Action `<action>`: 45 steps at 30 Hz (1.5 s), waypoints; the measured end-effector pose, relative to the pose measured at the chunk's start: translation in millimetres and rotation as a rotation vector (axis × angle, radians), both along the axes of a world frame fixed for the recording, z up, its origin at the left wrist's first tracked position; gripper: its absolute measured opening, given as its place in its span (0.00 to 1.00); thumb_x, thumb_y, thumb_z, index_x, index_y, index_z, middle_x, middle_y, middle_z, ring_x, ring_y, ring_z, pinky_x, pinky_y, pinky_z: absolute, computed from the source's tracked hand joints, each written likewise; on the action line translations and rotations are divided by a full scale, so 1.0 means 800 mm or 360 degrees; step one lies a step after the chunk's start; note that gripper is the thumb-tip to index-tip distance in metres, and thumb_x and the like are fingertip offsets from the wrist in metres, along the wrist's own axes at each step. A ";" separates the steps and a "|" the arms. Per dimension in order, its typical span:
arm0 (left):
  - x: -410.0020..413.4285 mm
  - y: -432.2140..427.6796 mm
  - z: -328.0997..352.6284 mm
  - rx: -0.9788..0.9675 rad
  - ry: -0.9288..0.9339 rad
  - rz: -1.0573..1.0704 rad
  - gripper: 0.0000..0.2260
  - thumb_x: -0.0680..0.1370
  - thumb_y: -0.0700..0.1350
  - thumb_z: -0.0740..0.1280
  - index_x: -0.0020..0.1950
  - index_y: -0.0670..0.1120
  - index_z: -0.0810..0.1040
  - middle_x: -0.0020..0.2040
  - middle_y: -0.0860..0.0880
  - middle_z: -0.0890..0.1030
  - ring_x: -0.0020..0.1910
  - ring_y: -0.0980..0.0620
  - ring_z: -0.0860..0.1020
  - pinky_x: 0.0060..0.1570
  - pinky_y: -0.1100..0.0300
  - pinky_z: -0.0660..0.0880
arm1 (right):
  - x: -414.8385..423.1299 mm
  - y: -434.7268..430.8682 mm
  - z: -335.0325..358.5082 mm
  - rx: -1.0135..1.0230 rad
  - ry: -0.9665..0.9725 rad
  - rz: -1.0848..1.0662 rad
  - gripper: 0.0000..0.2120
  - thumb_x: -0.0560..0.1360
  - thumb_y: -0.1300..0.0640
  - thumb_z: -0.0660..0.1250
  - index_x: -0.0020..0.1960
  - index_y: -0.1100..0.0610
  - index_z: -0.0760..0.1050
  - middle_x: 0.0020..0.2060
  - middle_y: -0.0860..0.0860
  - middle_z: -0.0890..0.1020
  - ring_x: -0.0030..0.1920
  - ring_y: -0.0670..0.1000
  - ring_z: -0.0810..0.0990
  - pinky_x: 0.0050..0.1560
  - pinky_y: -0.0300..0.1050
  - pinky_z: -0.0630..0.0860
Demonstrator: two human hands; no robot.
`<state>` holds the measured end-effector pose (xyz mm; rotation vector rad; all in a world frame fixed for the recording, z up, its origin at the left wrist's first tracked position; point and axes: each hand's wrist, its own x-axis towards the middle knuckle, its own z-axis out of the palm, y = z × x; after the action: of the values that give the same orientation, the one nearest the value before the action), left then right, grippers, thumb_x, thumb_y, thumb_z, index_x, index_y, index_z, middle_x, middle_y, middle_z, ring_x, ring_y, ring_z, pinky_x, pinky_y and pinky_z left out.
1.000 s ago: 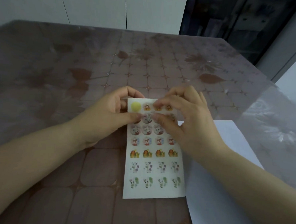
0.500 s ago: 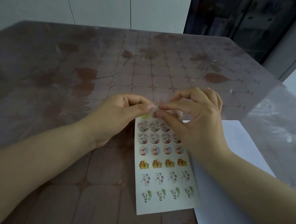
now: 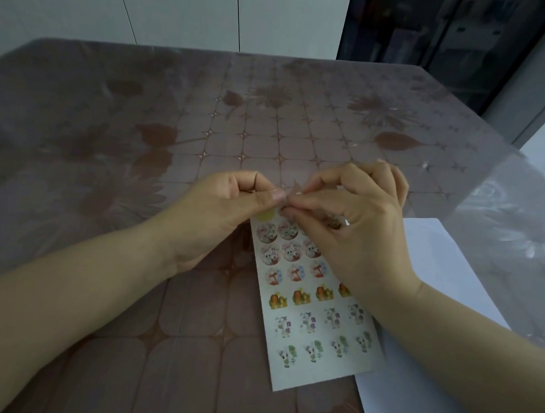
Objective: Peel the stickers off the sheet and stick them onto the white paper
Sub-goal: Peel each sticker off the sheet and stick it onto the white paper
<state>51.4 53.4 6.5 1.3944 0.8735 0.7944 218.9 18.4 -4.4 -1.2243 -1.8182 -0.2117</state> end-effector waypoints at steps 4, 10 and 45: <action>-0.001 0.001 -0.002 -0.0014 0.0006 0.0027 0.08 0.69 0.48 0.67 0.38 0.43 0.78 0.37 0.46 0.81 0.37 0.55 0.79 0.40 0.66 0.76 | -0.001 -0.001 0.001 0.0079 -0.0065 -0.0012 0.03 0.70 0.50 0.72 0.42 0.48 0.84 0.41 0.46 0.81 0.47 0.52 0.74 0.62 0.43 0.57; 0.000 0.000 0.000 -0.0014 0.0051 0.0092 0.08 0.68 0.49 0.67 0.37 0.44 0.78 0.36 0.46 0.81 0.35 0.56 0.80 0.38 0.67 0.75 | -0.001 0.000 0.001 0.0106 -0.0140 0.0029 0.05 0.72 0.49 0.70 0.41 0.48 0.84 0.41 0.44 0.82 0.47 0.48 0.72 0.62 0.48 0.58; -0.008 -0.008 0.000 0.0488 0.0677 -0.0038 0.18 0.70 0.43 0.74 0.56 0.58 0.76 0.48 0.64 0.82 0.45 0.65 0.81 0.39 0.73 0.76 | 0.099 0.005 0.043 -0.1744 0.0362 -0.0164 0.07 0.64 0.52 0.75 0.37 0.54 0.83 0.39 0.54 0.84 0.43 0.50 0.79 0.48 0.44 0.72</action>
<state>45.2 46.7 6.7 1.8846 1.0879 0.6394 298.2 22.6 29.9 -1.9556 -1.6612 0.9540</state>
